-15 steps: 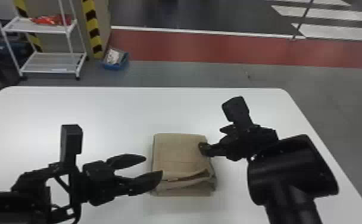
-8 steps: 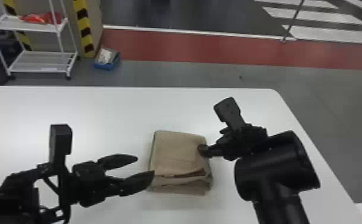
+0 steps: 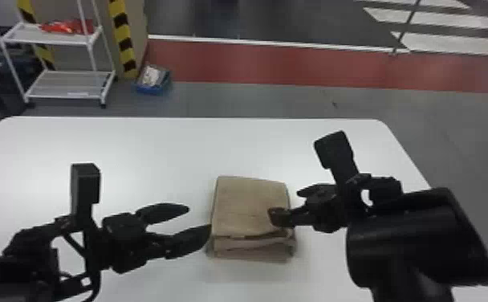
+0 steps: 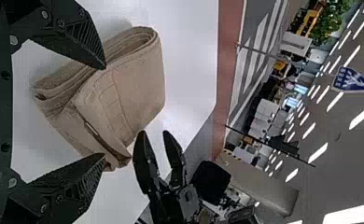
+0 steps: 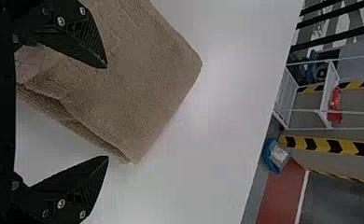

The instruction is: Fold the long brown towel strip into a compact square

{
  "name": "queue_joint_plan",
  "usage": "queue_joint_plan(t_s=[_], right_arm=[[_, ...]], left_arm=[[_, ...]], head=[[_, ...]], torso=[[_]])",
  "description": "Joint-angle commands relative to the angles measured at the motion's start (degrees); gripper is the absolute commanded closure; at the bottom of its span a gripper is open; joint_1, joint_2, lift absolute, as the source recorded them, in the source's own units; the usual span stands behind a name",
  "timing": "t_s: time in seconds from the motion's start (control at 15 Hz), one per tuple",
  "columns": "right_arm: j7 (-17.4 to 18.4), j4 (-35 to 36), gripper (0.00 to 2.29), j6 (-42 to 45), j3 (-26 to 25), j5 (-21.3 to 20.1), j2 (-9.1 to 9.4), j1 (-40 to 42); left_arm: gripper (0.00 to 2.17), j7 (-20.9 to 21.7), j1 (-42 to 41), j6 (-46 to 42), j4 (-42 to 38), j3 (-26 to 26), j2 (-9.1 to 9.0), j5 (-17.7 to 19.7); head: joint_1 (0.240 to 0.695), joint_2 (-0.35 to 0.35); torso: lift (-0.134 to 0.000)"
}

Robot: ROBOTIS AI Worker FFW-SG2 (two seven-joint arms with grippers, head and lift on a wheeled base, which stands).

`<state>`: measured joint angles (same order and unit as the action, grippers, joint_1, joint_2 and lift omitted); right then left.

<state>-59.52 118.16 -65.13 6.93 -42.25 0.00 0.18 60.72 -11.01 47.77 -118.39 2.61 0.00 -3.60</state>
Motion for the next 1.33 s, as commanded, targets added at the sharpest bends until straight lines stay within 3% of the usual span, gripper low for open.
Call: queue_joint_plan(t_s=[0.0,0.6,1.27], right_arm=[[-1.82,0.58,0.22,-1.10,1.07,-2.48,0.05,1.32],[-13.78,1.28,0.22,-1.98,4.85,-13.20,0.05,2.99],[-15.97,-2.76,0.22,-2.16,7.31,-17.34,-0.35,3.42]], left_arm=[[0.26,0.02,0.11,0.00,0.00,0.29,-0.15,0.00],[0.26,0.54,0.03,0.00,-0.18,1.43,-0.15,0.44],[0.26,0.72,-0.41,0.00,-0.26,2.31,-0.15,1.23]], head=[[0.695,-0.105],[0.695,-0.071],[0.695,-0.069]], torso=[[-0.124],[-0.124],[-0.124]])
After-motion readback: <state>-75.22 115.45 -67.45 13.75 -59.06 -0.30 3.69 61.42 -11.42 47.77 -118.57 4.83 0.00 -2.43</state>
